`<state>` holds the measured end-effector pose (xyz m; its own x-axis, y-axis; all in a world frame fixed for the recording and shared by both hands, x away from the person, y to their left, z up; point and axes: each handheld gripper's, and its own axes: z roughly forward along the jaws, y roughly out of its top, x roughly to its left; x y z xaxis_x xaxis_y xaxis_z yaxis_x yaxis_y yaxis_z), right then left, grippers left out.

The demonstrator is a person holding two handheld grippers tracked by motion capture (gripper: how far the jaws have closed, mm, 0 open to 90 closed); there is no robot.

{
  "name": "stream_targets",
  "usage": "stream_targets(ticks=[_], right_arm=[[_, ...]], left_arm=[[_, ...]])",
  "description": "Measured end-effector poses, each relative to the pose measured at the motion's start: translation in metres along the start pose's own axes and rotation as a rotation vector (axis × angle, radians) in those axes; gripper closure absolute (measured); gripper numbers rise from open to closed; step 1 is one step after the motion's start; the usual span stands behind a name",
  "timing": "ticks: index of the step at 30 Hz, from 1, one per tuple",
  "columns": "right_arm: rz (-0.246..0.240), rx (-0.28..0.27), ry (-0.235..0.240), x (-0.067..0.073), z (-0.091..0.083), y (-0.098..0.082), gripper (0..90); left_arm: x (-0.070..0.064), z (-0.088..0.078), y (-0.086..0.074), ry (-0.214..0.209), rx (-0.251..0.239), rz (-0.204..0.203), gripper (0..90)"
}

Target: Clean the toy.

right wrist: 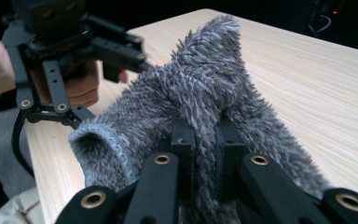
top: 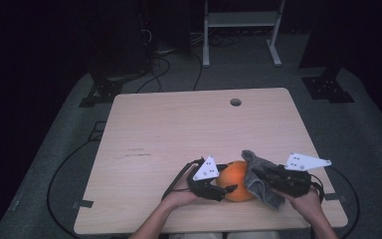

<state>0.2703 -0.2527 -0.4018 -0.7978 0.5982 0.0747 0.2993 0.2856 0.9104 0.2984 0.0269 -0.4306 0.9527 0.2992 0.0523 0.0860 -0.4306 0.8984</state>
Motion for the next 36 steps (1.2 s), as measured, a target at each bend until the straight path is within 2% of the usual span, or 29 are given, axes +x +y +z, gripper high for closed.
stream_targets(ticks=[1, 2, 4, 6, 7, 8, 10, 12, 15, 16, 19, 20, 22, 25, 27, 28, 30, 32, 33, 34, 35, 36], right_arm=[[-0.004, 0.009, 0.006, 0.002, 0.002, 0.0, 80.6], [-0.004, 0.012, 0.015, 0.001, 0.003, -0.001, 80.6], [0.004, 0.018, 0.008, -0.003, 0.003, -0.006, 80.6], [0.032, 0.015, 0.015, -0.009, 0.001, -0.012, 80.6], [0.047, 0.013, 0.017, -0.012, 0.001, -0.015, 80.6], [0.057, 0.017, 0.012, -0.015, 0.0, -0.017, 80.5], [0.083, 0.017, -0.002, -0.022, -0.002, -0.022, 80.5], [0.094, 0.03, -0.04, -0.027, -0.003, -0.026, 80.5], [0.123, 0.024, -0.073, -0.033, -0.01, -0.027, 80.5], [0.125, 0.011, -0.077, -0.033, -0.013, -0.025, 80.6], [0.103, -0.048, -0.061, -0.025, -0.023, -0.011, 80.7], [0.093, -0.066, -0.042, -0.02, -0.024, -0.006, 80.7], [0.053, -0.08, -0.007, -0.007, -0.02, 0.005, 80.7], [0.009, -0.061, 0.026, 0.011, -0.004, 0.015, 80.6], [-0.007, -0.018, 0.021, 0.015, 0.008, 0.012, 80.6], [0.001, -0.011, 0.016, 0.013, 0.012, 0.008, 80.6], [0.037, -0.017, 0.032, 0.007, 0.015, -0.001, 80.6], [0.051, -0.013, 0.035, 0.003, 0.014, -0.006, 80.7], [0.061, -0.022, 0.042, 0.002, 0.013, -0.008, 80.7], [0.06, -0.022, 0.038, 0.001, 0.012, -0.008, 80.6], [0.061, -0.021, 0.032, 0.001, 0.012, -0.008, 80.6], [0.054, -0.021, 0.027, 0.001, 0.012, -0.008, 80.6]], left_arm=[[0.002, -0.002, -0.001, -0.006, -0.005, 0.004, 26.1], [0.004, -0.003, -0.001, -0.006, -0.012, -0.014, 21.7], [0.01, -0.001, -0.002, 0.006, 0.006, -0.058, 10.2], [0.011, 0.006, -0.004, -0.025, 0.021, -0.083, 8.4], [0.011, 0.008, -0.007, -0.047, 0.025, -0.077, 11.5], [0.009, 0.009, -0.008, -0.05, 0.014, -0.066, 16.6], [0.009, 0.007, -0.009, -0.052, 0.006, -0.073, 24.1], [0.009, 0.005, -0.007, -0.041, -0.003, -0.076, 28.9], [0.008, 0.0, -0.001, -0.032, -0.027, -0.093, 34.4], [0.007, -0.003, 0.003, -0.025, -0.032, -0.078, 35.4], [0.006, -0.01, 0.012, 0.024, -0.018, -0.054, 36.3], [0.005, -0.011, 0.014, 0.043, 0.001, -0.04, 36.3], [0.003, -0.011, 0.015, 0.064, 0.005, -0.036, 36.3], [-0.001, -0.009, 0.016, 0.057, -0.007, -0.041, 36.6], [-0.002, -0.009, 0.016, 0.056, 0.003, -0.036, 36.5], [-0.001, -0.008, 0.015, 0.051, 0.003, -0.035, 36.0], [0.001, -0.008, 0.012, 0.01, -0.019, -0.052, 29.6], [0.005, -0.008, 0.01, 0.02, -0.041, -0.034, 20.0], [0.007, -0.006, 0.008, 0.016, -0.028, -0.037, 15.0], [0.009, -0.002, 0.006, -0.009, -0.014, -0.06, 10.9], [0.009, 0.002, 0.004, -0.013, 0.005, -0.053, 9.8], [0.007, 0.005, 0.002, -0.004, 0.015, -0.027, 9.2]])
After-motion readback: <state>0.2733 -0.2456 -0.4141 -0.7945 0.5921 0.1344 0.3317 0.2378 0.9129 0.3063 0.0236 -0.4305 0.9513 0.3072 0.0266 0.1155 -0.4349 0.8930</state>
